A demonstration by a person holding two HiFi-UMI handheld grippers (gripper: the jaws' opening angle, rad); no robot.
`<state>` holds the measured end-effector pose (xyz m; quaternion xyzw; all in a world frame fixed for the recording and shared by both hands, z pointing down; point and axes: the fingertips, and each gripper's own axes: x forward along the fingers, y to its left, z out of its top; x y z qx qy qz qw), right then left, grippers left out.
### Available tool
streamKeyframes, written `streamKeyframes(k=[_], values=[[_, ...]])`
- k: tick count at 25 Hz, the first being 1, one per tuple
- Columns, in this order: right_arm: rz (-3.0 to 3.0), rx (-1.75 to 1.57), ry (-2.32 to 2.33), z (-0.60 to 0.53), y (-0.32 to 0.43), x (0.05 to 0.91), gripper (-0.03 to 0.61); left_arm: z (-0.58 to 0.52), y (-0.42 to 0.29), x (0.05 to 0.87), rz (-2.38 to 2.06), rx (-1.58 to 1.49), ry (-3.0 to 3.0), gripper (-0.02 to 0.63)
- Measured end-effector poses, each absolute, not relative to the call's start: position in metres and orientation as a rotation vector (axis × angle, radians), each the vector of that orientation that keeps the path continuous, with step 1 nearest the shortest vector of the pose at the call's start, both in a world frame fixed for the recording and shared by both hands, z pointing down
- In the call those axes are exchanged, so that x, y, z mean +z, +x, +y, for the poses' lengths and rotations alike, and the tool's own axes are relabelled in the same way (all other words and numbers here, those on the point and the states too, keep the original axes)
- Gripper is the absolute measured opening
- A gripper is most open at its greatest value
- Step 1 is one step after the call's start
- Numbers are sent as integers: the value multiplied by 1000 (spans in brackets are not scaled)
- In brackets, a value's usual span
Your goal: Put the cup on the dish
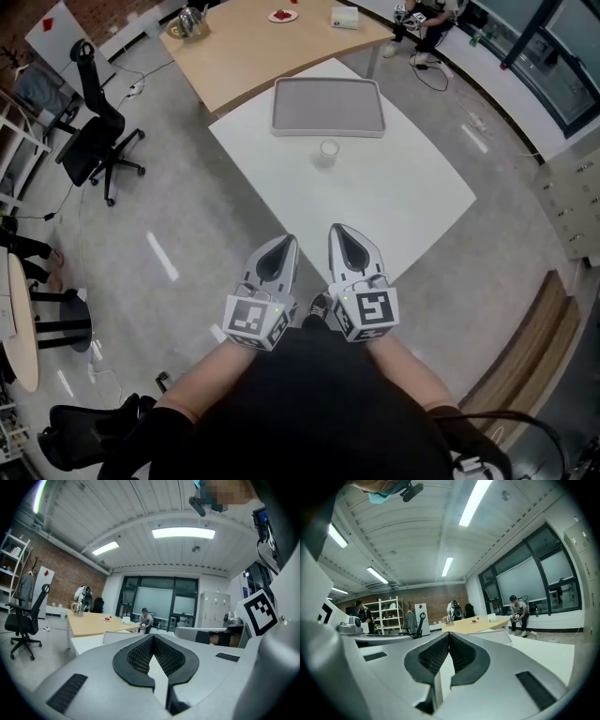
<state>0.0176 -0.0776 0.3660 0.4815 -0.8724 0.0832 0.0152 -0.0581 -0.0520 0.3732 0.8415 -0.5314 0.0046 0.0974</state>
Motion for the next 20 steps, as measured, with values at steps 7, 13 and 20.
streamKeyframes(k=[7, 13, 20], values=[[-2689, 268, 1509, -122, 33, 373, 12, -93, -46, 375, -1566, 52, 2501, 8], [-2637, 310, 1550, -163, 39, 388, 12, -137, -43, 390, -1518, 81, 2504, 8], [-2568, 338, 1539, -217, 27, 414, 13, -207, -48, 418, -1452, 132, 2503, 8]])
